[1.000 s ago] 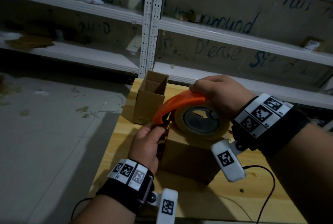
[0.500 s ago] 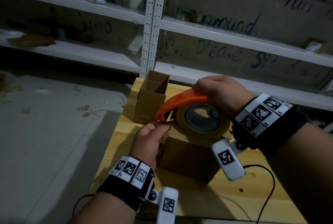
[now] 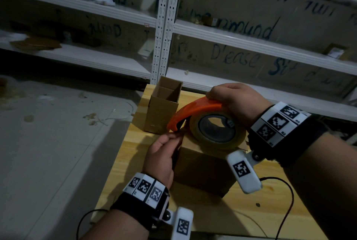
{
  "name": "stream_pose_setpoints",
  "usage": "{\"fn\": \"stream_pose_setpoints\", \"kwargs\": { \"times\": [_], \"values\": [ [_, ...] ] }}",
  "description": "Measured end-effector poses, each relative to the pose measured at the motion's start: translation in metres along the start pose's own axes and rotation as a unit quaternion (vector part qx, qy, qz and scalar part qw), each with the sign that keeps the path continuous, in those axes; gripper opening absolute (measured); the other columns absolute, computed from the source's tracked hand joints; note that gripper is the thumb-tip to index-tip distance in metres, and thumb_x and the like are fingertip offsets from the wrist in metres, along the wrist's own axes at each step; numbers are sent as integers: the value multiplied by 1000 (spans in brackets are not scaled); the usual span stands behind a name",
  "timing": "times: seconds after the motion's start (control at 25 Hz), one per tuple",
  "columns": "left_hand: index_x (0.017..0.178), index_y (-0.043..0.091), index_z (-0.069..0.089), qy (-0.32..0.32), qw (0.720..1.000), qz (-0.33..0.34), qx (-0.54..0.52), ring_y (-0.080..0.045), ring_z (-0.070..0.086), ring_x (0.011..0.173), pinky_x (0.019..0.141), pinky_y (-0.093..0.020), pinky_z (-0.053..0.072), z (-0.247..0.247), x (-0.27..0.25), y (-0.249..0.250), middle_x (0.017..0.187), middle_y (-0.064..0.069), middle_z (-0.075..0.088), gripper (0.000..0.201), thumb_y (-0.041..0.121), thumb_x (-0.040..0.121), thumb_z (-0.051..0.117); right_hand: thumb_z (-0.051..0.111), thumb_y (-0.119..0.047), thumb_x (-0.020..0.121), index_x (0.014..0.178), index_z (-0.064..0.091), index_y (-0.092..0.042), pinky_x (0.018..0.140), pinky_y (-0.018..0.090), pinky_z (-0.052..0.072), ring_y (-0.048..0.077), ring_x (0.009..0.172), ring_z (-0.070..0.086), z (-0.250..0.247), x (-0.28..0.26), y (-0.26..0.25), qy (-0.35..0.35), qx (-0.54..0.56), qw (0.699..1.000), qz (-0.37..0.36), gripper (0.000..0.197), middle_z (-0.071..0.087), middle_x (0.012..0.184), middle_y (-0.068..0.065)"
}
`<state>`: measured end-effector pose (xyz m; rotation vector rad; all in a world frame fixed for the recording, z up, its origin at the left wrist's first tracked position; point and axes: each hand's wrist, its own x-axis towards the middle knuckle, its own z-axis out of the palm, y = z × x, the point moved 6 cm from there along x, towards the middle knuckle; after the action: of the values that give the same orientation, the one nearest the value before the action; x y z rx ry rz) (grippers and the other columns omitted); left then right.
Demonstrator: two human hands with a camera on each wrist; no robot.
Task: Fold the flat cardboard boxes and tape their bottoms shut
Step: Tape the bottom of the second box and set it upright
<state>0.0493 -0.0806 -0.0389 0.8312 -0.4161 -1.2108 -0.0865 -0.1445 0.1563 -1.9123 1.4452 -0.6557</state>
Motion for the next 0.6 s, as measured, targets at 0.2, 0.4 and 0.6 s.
{"fn": "stream_pose_setpoints", "kwargs": {
  "times": [0.2, 0.4, 0.6],
  "values": [
    [97, 12, 78, -87, 995, 24, 38, -37, 74, 97, 88, -50, 59, -13, 11, -3, 99, -20, 79, 64, 40, 45, 104, 68, -45, 89, 85, 78, -19, 85, 44, 57, 29, 89, 72, 0, -3, -1, -1, 7, 1000, 8, 28, 77, 88, 10],
    [114, 18, 67, -126, 965, 79, 216, -15, 73, 115, 95, -35, 59, -12, 6, 9, 114, 3, 81, 81, 37, 44, 103, 67, -44, 89, 88, 78, -16, 88, 47, 57, 32, 93, 72, 0, 0, -3, -11, -10, 1000, -2, 30, 77, 93, 14],
    [113, 7, 66, -160, 960, 96, 209, -21, 76, 107, 86, -32, 61, -5, 7, 13, 109, -9, 81, 61, 11, 60, 95, 69, -50, 84, 85, 80, -20, 91, 54, 57, 34, 88, 73, -20, 4, 6, -48, -48, 998, -10, 31, 77, 85, 12]
  ]
}}
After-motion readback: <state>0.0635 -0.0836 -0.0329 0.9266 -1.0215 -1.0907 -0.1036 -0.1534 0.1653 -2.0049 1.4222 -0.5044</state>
